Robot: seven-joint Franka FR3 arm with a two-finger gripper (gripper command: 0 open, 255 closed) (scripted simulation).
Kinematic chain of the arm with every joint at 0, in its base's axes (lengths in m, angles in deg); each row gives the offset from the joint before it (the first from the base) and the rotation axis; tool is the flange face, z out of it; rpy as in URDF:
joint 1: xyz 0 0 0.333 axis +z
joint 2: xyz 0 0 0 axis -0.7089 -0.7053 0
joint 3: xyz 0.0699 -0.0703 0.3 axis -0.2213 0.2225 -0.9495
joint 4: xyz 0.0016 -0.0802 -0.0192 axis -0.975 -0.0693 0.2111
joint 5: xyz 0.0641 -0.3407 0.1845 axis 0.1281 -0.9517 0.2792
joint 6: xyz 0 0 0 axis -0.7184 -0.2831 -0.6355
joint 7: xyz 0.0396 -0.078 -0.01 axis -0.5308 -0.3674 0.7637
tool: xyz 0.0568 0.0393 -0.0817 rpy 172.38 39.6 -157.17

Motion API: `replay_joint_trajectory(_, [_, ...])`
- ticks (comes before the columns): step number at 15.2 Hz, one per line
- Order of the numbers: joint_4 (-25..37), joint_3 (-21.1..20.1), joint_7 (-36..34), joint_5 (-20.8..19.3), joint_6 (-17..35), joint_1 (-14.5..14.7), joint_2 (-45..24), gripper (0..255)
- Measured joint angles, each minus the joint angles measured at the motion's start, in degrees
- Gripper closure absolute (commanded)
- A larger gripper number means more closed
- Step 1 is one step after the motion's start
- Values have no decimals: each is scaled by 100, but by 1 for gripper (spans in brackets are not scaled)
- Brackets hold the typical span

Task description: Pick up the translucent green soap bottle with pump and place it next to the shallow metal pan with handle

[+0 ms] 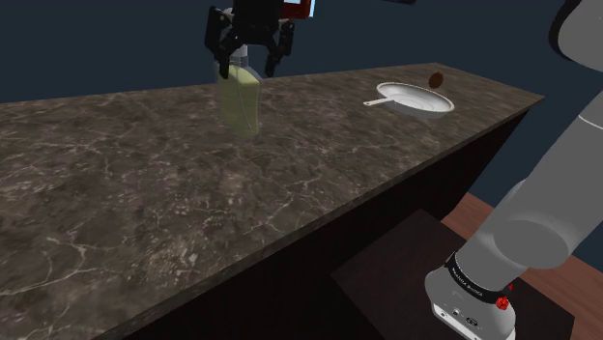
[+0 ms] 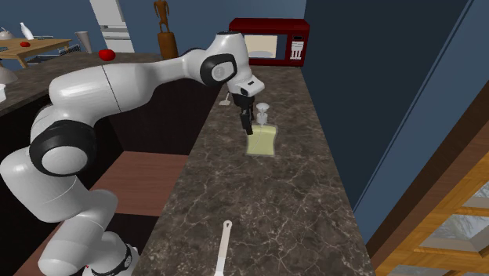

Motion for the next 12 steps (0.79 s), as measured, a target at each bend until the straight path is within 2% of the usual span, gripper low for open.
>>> replay_joint_trajectory(4, [-225,4,-21,-16,242,-3,-20,0])
replay_joint_trajectory(10, [-245,3,-25,-20,268,-3,-25,0])
replay_joint_trajectory(11, [-245,3,-25,-20,268,-3,-25,255])
replay_joint_trajectory(12, [-244,4,-25,-21,268,-3,-24,255])
